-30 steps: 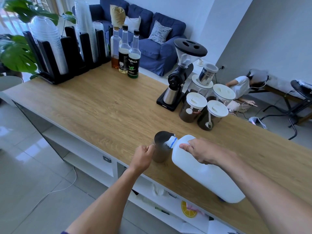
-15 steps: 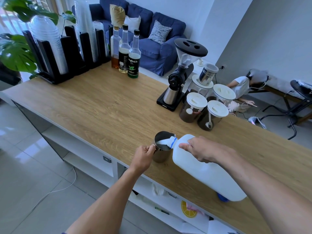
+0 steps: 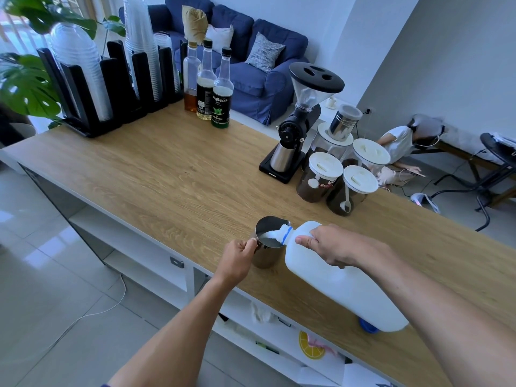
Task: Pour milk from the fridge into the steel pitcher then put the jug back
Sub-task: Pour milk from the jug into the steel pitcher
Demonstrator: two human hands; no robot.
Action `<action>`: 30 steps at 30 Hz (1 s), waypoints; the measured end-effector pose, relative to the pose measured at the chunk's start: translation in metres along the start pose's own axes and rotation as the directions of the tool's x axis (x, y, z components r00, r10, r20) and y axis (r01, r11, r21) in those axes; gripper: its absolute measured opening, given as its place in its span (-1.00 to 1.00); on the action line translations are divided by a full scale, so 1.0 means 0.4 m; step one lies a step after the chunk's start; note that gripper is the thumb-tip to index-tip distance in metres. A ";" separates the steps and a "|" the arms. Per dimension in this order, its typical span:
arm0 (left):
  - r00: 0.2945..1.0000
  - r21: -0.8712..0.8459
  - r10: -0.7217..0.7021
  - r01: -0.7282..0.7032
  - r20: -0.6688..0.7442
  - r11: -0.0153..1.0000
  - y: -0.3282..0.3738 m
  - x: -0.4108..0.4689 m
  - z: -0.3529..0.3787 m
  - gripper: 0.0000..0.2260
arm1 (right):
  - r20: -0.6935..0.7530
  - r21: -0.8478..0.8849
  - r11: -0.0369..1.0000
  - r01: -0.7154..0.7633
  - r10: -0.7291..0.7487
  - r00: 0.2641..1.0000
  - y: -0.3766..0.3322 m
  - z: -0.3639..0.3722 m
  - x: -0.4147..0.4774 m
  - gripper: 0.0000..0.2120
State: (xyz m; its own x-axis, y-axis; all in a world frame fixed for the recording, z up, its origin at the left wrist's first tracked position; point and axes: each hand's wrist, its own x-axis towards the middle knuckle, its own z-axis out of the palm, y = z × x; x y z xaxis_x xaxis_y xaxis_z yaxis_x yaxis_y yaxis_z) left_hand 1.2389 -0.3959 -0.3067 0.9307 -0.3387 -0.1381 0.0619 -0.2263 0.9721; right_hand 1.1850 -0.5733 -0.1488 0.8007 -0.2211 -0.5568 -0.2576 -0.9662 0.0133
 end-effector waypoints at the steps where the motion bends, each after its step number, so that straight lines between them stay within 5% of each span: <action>1: 1.000 0.003 0.001 -0.001 -0.001 1.000 -0.001 0.000 0.000 -0.59 | 0.004 -0.001 1.000 -0.001 0.001 1.000 0.000 0.000 0.002 -0.47; 30: 1.000 -0.006 0.001 -0.001 -0.011 1.000 -0.003 -0.005 0.003 -0.57 | 0.000 -0.070 0.998 -0.005 0.005 1.000 0.003 0.001 0.027 -0.39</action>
State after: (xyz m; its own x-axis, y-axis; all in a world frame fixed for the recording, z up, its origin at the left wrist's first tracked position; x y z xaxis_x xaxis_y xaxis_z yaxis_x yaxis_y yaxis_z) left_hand 1.2363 -0.3961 -0.3079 0.9348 -0.3284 -0.1353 0.0633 -0.2209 0.9732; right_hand 1.1931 -0.5768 -0.1549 0.7994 -0.2258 -0.5568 -0.2231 -0.9720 0.0738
